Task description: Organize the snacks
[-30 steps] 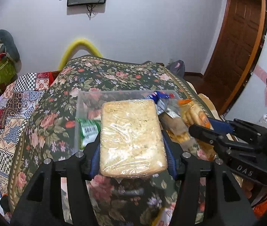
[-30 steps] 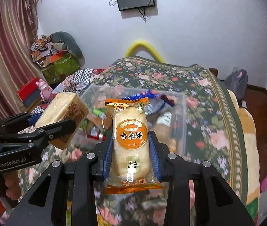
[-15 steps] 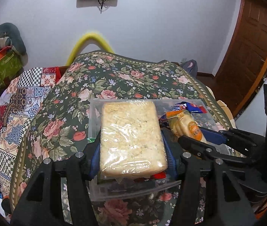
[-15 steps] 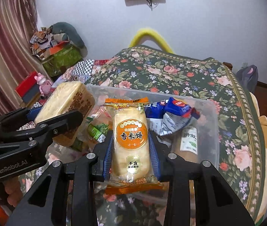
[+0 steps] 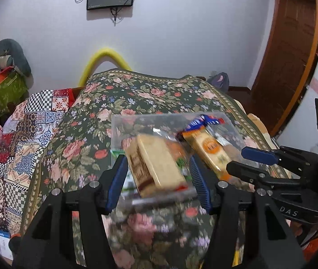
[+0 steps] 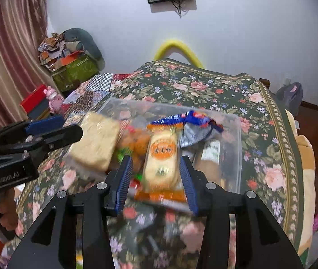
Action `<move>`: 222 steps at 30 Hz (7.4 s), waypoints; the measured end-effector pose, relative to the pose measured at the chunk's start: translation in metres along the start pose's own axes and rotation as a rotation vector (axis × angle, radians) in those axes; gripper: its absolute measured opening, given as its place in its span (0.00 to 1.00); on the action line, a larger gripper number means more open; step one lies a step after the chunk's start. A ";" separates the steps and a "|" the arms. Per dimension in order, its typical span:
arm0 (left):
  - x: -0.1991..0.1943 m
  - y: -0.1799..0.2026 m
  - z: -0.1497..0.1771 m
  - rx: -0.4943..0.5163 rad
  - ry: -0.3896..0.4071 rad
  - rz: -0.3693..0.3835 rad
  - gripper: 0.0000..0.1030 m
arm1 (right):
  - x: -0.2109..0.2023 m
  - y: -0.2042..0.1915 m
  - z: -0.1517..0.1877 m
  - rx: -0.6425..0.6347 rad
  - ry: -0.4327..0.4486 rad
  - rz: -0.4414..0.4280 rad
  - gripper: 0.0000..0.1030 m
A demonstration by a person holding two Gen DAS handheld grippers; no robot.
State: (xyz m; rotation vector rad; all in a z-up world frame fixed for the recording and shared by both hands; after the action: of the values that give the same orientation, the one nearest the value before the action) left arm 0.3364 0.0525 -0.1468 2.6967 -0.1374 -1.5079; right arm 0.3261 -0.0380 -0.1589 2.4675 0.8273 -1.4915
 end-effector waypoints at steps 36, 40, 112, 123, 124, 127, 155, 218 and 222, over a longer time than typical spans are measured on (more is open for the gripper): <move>0.003 0.046 0.172 0.049 -0.219 0.104 0.68 | 0.029 -0.027 0.153 -0.033 -0.204 -0.001 0.45; 0.021 0.055 0.185 0.066 -0.262 0.104 0.69 | 0.010 -0.013 0.156 0.010 -0.177 -0.005 0.45; 0.007 0.039 -0.045 0.009 0.062 0.043 0.59 | -0.016 0.057 -0.024 0.120 0.080 0.054 0.59; -0.132 0.051 -0.014 0.044 0.339 0.029 0.59 | -0.132 0.013 -0.009 0.065 0.314 0.074 0.59; -0.139 0.053 -0.010 0.046 0.353 0.030 0.60 | -0.142 0.008 -0.007 0.062 0.334 0.075 0.59; -0.162 0.056 0.002 0.039 0.393 0.043 0.60 | -0.160 -0.003 0.000 0.055 0.382 0.082 0.59; -0.198 0.054 0.049 0.016 0.524 -0.030 1.00 | -0.186 -0.026 0.040 0.058 0.495 0.156 1.00; -0.192 0.055 0.051 0.019 0.510 -0.026 1.00 | -0.191 -0.029 0.042 0.047 0.514 0.174 1.00; -0.191 0.057 0.052 0.027 0.500 -0.015 1.00 | -0.192 -0.030 0.042 0.046 0.514 0.171 1.00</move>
State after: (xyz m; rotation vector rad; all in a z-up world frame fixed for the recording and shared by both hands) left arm 0.1900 0.0151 -0.0070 2.9972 -0.1152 -0.7951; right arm 0.2095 -0.1026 -0.0116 2.9163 0.6272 -0.8358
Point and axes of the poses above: each gripper's, at about its wrist camera, not at the fingertips, and x roughly the way its jaws point, y to its right, z to its underside, the point moved 10 cm from there along x, roughly the way its jaws point, and after that the axes turned 15 degrees about -y, right-handed, at the moved point
